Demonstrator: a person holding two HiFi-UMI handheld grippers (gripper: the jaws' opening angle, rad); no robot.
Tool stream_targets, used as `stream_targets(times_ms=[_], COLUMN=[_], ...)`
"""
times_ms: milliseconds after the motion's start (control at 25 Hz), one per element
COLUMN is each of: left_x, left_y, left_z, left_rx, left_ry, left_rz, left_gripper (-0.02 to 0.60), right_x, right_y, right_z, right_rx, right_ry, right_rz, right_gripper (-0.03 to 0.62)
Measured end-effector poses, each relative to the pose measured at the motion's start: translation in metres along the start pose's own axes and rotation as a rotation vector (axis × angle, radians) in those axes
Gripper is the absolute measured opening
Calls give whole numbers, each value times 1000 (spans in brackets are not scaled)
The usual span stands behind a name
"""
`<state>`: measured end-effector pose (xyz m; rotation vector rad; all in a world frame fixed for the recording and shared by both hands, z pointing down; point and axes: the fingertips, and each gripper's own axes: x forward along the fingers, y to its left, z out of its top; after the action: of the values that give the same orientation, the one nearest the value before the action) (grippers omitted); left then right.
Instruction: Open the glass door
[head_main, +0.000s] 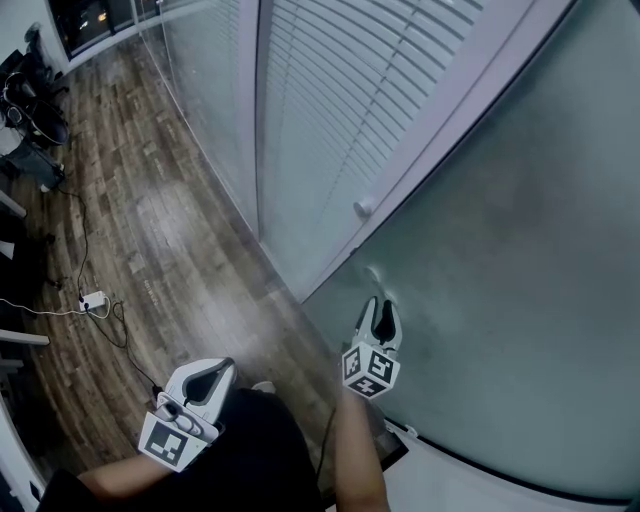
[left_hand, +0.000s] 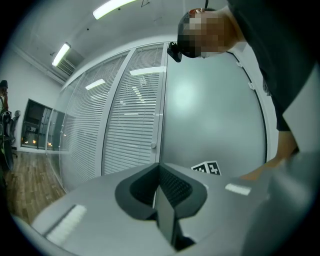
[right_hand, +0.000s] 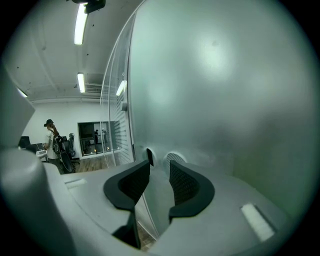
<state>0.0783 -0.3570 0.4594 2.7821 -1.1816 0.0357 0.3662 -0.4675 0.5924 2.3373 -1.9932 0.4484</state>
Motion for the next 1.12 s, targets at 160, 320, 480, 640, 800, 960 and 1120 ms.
stream_targets(times_ms=[160,320,480,640,800,960,1120], left_x=[-9,-15,-15,-17,-24,-28,-34], left_y=[12,22,22,24,39,47,57], left_z=[2,-3,3,3,2,3,6], left_rx=[11,-5,19,5,18,10,5], left_ry=[-19,4,2,14,14,8,4], left_rz=[42,78,79,77,81,92,109], left_gripper=[0,0,0,0,0,0,0], right_x=[14,21,27,29,33,33,36], right_y=[1,-1,-1,-2,-3,-11,-11], right_z=[3,2,-2,1,0,1,2], right_rx=[2,8,21,36,43,42,53], right_ry=[6,-3,5,2,7,7,19], right_rz=[-11,-47,-91,-142,-197,-247,-286], right_gripper=[114,115,121,124,124,124,123])
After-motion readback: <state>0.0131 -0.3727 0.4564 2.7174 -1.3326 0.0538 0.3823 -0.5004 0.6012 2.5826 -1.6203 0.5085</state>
